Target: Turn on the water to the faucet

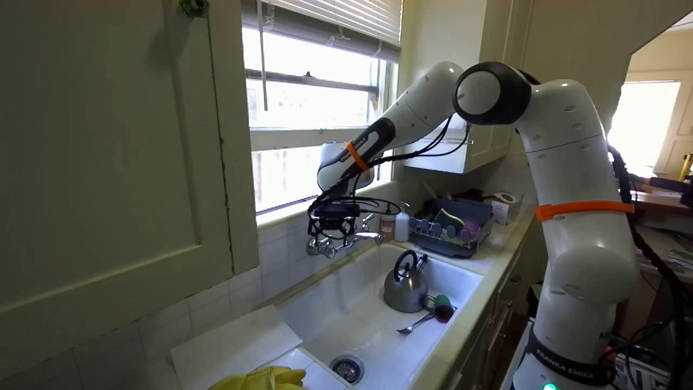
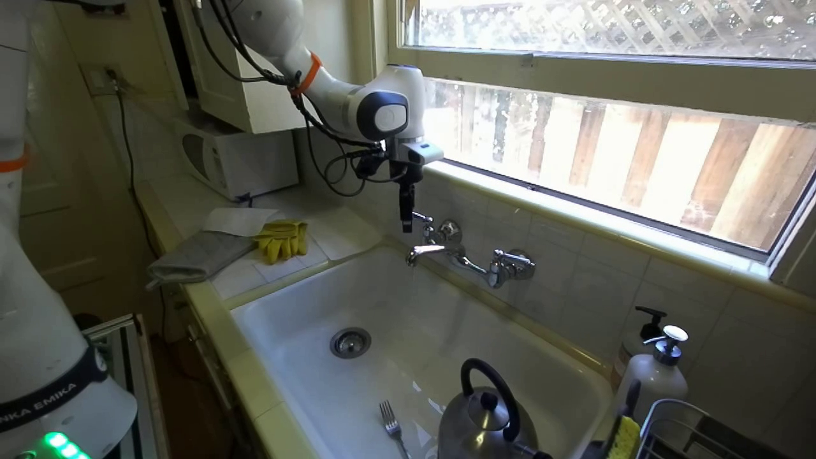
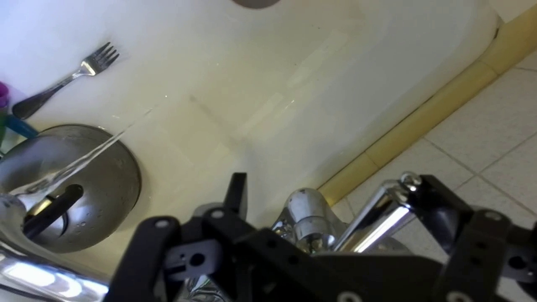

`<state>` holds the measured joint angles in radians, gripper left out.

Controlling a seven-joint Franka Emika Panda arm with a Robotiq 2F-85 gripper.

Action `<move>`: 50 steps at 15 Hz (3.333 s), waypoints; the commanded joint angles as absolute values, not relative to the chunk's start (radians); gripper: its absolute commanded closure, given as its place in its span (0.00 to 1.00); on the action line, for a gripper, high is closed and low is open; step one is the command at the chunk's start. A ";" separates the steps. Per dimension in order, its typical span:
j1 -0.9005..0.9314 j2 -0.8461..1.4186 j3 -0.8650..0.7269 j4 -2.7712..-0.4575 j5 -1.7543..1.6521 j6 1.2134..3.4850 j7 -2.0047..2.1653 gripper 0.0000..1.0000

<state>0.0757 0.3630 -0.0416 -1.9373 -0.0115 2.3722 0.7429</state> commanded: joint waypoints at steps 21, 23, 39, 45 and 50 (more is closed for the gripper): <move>0.060 0.254 -0.064 -2.061 0.021 2.338 0.589 0.00; 0.062 0.228 -0.060 -2.079 0.032 2.343 0.582 0.00; -0.087 0.039 -0.112 -2.113 -0.013 2.286 0.056 0.00; -0.138 0.054 -0.138 -2.097 -0.008 2.267 -0.116 0.00; -0.144 0.055 -0.140 -2.096 -0.007 2.266 -0.144 0.00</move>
